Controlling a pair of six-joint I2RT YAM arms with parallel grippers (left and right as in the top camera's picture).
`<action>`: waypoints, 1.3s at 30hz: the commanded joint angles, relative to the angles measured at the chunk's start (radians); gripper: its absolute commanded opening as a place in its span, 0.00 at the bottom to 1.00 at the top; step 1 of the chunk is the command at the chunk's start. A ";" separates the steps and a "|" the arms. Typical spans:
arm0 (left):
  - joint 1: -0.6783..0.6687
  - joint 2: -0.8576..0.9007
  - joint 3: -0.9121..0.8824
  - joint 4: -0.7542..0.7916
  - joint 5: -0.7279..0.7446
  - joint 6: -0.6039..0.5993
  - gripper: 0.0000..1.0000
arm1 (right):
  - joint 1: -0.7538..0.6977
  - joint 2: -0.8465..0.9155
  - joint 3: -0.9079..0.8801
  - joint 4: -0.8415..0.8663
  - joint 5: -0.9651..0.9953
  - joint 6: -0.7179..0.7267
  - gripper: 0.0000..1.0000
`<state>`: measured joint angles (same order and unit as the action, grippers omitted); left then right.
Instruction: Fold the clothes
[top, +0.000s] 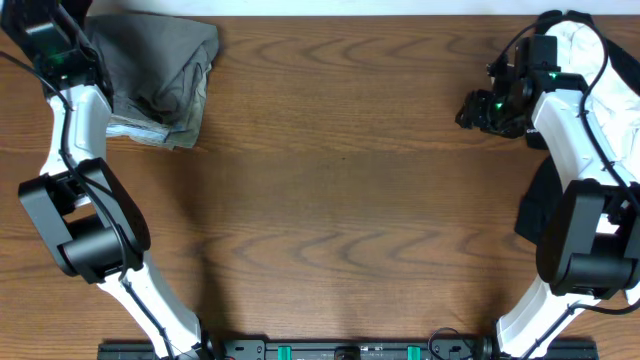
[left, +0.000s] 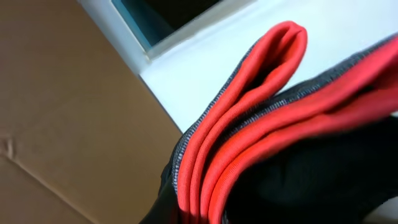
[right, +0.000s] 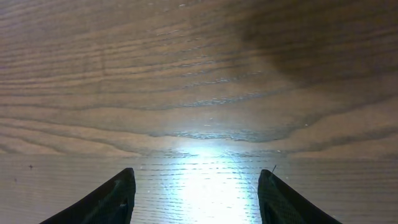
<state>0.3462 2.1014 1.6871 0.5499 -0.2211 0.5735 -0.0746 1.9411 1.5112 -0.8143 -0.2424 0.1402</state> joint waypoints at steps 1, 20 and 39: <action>0.009 -0.001 0.021 0.030 -0.022 0.001 0.06 | 0.027 -0.006 0.013 0.008 0.000 -0.006 0.62; -0.074 0.063 0.021 -0.175 -0.023 -0.172 0.06 | 0.098 -0.006 0.013 0.047 -0.002 0.002 0.62; -0.312 0.063 0.021 -0.436 -0.028 -0.393 0.17 | 0.104 -0.006 0.013 0.032 -0.001 -0.016 0.64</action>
<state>0.0277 2.1731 1.6875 0.1158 -0.2424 0.2146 0.0212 1.9411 1.5112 -0.7784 -0.2428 0.1402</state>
